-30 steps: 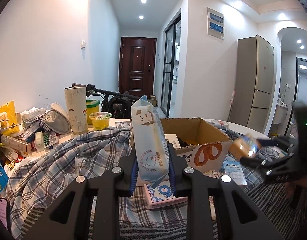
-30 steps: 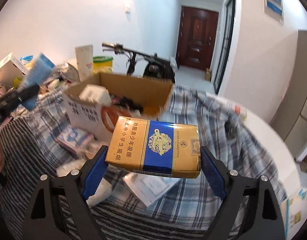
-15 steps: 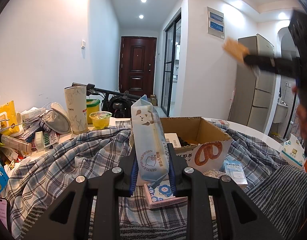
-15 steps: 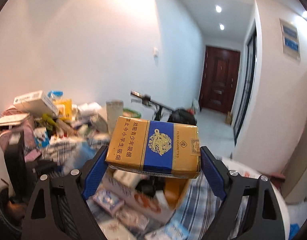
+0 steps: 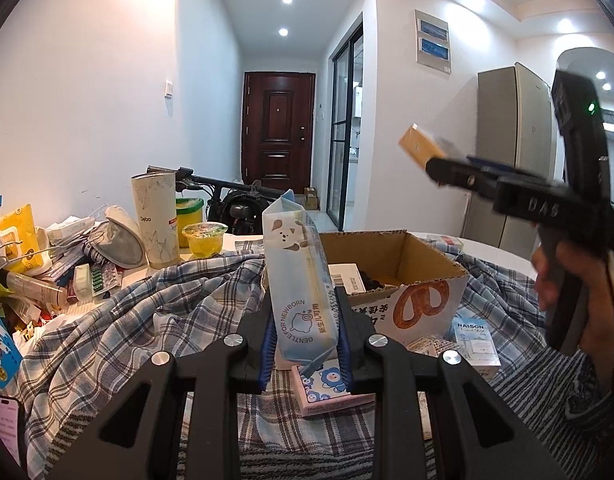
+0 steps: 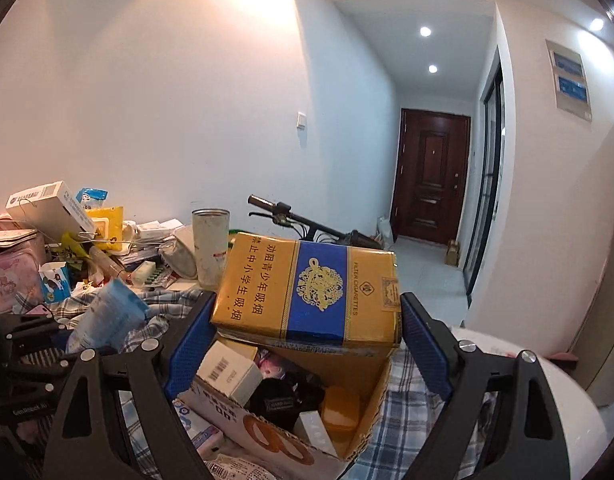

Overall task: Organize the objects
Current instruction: 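Carry the gold-and-blue carton over the cardboard box with the right gripper while left holds packet, then lower the dog-print packet into the cardboard box and open left gripper while right lowers the carton in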

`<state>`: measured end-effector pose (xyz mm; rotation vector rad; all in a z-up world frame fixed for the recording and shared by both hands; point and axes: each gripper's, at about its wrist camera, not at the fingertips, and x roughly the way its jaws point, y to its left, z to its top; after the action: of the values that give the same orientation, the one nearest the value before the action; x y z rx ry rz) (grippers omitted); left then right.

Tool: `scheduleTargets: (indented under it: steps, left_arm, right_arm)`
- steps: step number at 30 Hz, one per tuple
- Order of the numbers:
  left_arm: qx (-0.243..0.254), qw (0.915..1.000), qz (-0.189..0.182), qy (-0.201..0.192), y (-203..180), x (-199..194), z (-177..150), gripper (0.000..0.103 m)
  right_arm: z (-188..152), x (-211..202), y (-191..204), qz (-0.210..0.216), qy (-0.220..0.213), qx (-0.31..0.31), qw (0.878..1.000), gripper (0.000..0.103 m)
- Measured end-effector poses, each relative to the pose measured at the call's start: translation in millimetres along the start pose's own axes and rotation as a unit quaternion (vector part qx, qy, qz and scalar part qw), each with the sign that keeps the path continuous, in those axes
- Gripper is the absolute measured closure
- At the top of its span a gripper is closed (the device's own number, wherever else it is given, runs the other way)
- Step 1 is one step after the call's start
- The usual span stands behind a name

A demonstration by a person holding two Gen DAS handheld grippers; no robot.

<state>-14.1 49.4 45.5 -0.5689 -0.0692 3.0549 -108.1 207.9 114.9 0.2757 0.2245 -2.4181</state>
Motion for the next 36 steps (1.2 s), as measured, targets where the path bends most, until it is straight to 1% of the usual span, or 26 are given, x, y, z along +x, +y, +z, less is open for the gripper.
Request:
scheduleTargets:
  steps: [3,4,6,9,10,13,14,17,19,23,27,30,34,36]
  left_arm:
    - [0.007,0.9999,0.002,0.009,-2.8,3.7,-0.1,0.077]
    - [0.008,0.9999,0.003,0.011,-3.7,4.1,-0.2,0.077]
    - [0.011,0.9999,0.003,0.012,-4.8,4.8,-0.2,0.077]
    - [0.011,0.9998,0.006,0.015,-5.3,5.9,0.3,0.077]
    - [0.012,0.9997,0.009,0.018,-5.4,7.1,0.7,0.077]
    - [0.024,0.9988,0.035,0.024,-9.5,3.9,9.6,0.077]
    - [0.029,0.9987,0.036,0.023,-10.6,1.8,13.5,0.077]
    - [0.043,0.9987,0.027,0.007,-19.2,-9.9,37.0,0.077]
    - [0.056,0.9980,0.026,-0.012,-26.6,-16.1,54.3,0.077]
    - [0.079,0.9946,0.046,-0.049,-41.6,-16.9,92.0,0.077]
    - [0.075,0.9947,0.027,-0.064,-47.1,0.9,111.9,0.077]
    - [0.076,0.9948,0.026,-0.063,-48.8,22.2,118.2,0.077]
    - [0.058,0.9962,0.017,-0.062,-41.8,56.4,111.5,0.077]
    - [0.057,0.9967,0.025,-0.052,-38.2,72.8,101.4,0.077]
  right_arm:
    - [-12.9,9.5,-9.3,-0.012,0.014,0.007,1.000,0.015]
    - [-17.0,11.7,-13.5,-0.009,0.015,0.020,1.000,0.015]
    - [-23.5,10.6,-19.1,-0.013,0.002,0.041,0.999,0.015]
    - [-27.9,12.6,-14.6,-0.025,-0.002,0.026,0.999,0.015]
    - [-28.5,12.9,-12.8,-0.023,-0.002,0.023,0.999,0.015]
    - [-29.9,14.5,-7.2,-0.010,0.001,0.016,1.000,0.015]
    - [-30.4,15.4,-5.1,-0.009,0.003,0.011,1.000,0.015]
    - [-32.4,19.7,-0.7,-0.006,0.011,0.005,1.000,0.015]
    - [-33.2,22.2,-1.0,-0.003,0.015,0.007,1.000,0.015]
    - [-32.9,19.7,-4.6,-0.011,0.011,0.012,1.000,0.015]
    - [-31.5,15.4,-10.5,-0.022,-0.002,0.018,1.000,0.015]
    - [-32.2,14.8,-16.6,-0.025,-0.002,0.030,0.999,0.015]
    - [-32.4,18.1,-22.8,-0.025,0.003,0.044,0.999,0.015]
    - [-32.7,17.1,-23.5,-0.030,0.002,0.044,0.999,0.015]
